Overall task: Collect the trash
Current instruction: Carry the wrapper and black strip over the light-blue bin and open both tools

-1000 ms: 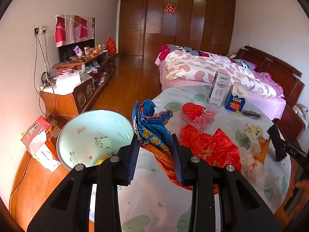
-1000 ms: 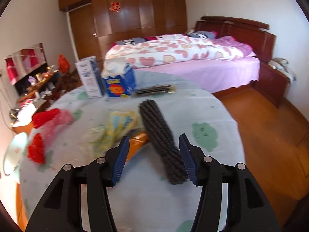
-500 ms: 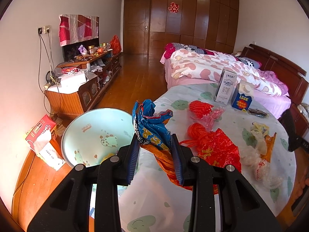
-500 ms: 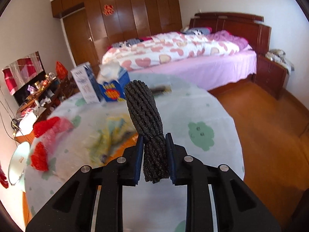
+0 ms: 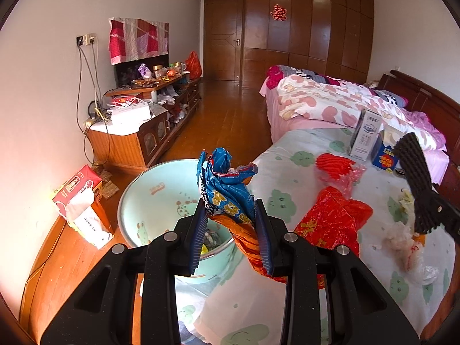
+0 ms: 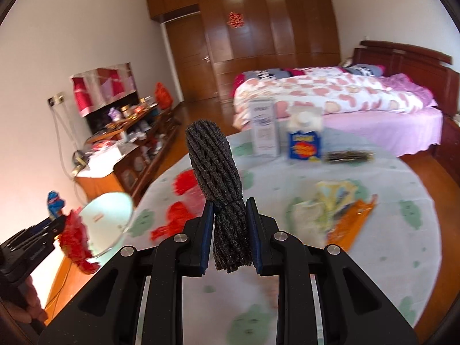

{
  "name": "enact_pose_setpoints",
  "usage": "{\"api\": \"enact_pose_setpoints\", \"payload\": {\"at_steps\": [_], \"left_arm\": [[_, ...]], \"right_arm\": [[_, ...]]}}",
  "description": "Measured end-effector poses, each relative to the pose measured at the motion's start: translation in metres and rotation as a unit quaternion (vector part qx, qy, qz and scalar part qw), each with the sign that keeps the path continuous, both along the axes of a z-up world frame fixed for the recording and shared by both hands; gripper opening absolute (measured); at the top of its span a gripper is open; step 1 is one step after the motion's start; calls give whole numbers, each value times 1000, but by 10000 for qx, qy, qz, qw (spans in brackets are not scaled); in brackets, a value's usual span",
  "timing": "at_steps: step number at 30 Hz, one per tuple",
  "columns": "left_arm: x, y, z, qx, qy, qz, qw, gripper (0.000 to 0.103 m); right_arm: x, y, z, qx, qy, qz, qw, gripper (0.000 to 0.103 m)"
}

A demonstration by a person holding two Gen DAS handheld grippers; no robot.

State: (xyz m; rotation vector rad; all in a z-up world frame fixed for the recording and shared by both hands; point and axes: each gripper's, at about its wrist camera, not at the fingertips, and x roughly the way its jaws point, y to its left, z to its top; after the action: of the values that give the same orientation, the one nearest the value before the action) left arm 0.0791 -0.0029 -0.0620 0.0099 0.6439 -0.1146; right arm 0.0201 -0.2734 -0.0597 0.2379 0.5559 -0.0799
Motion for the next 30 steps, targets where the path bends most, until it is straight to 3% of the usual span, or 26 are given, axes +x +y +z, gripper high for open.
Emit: {"api": "enact_pose_setpoints", "payload": {"at_steps": [10, 30], "left_arm": [[24, 41, -5, 33, 36, 505, 9987, 33], [64, 106, -24, 12, 311, 1432, 9892, 33]], "right_arm": [[35, 94, -5, -199, 191, 820, 9963, 24], [96, 173, -30, -50, 721, 1336, 9884, 24]]}}
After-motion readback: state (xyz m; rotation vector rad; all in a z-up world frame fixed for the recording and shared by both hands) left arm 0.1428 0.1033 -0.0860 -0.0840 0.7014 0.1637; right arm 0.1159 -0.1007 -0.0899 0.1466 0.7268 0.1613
